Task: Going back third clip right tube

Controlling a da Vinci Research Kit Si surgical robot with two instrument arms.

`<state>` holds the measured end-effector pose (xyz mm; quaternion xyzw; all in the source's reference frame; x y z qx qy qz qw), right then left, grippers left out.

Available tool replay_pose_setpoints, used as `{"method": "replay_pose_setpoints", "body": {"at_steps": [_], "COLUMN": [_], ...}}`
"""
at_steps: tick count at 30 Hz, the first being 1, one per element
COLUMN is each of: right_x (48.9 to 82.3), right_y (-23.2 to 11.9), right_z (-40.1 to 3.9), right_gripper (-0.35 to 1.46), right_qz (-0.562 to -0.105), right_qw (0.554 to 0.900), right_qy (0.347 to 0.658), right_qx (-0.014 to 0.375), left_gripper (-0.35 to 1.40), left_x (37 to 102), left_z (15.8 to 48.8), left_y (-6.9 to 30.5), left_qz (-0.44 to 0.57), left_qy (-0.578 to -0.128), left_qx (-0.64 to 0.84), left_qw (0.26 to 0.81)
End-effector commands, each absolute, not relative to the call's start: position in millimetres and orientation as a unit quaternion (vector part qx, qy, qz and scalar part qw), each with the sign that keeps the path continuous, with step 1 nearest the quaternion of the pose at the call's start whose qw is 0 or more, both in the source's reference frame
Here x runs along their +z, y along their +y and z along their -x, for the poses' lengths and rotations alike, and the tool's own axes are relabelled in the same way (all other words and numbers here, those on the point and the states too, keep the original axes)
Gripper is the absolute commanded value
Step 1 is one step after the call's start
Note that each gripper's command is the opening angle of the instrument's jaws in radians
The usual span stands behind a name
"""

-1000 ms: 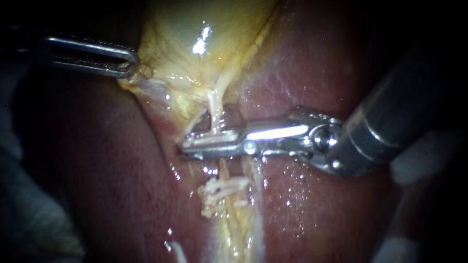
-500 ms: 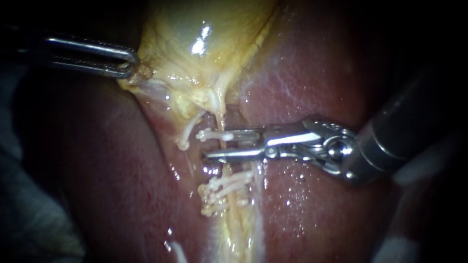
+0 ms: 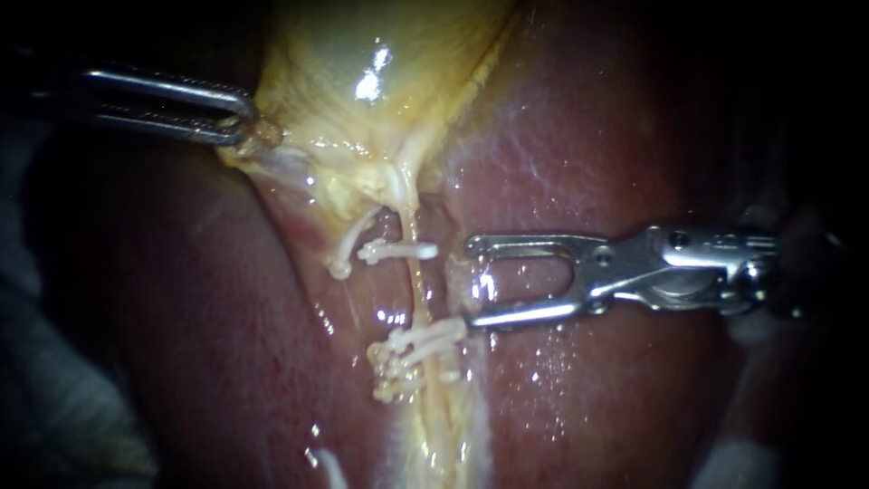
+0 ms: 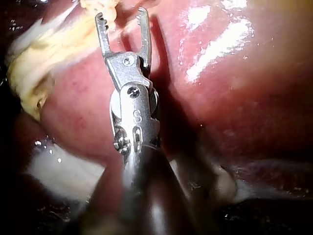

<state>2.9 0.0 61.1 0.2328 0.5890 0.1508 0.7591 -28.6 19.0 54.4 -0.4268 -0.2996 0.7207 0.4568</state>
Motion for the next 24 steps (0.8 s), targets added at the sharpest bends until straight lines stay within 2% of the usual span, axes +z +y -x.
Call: {"method": "replay_pose_setpoints", "body": {"at_steps": [1,5,9,24], "right_x": [60.4,58.4,57.2,56.8], "right_y": [0.0,0.4,1.0,1.3], "right_z": [-2.5,-1.0,0.2,1.1], "right_gripper": [0.48,0.48,0.47,0.49], "right_qz": [-0.230,-0.218,-0.209,-0.202], "right_qw": [0.769,0.793,0.801,0.802], "right_qy": [0.581,0.560,0.555,0.557], "right_qx": [0.135,0.099,0.082,0.070], "left_gripper": [-0.35,-0.35,-0.35,-0.35], "left_x": [54.4,54.8,56.1,62.2], "left_z": [28.6,28.8,29.1,33.2], "left_y": [19.0,18.9,18.8,18.0], "left_qz": [0.427,0.427,0.428,0.420], "left_qy": [-0.300,-0.299,-0.297,-0.304], "left_qx": [0.721,0.721,0.722,0.733], "left_qw": [0.457,0.457,0.455,0.441]}}
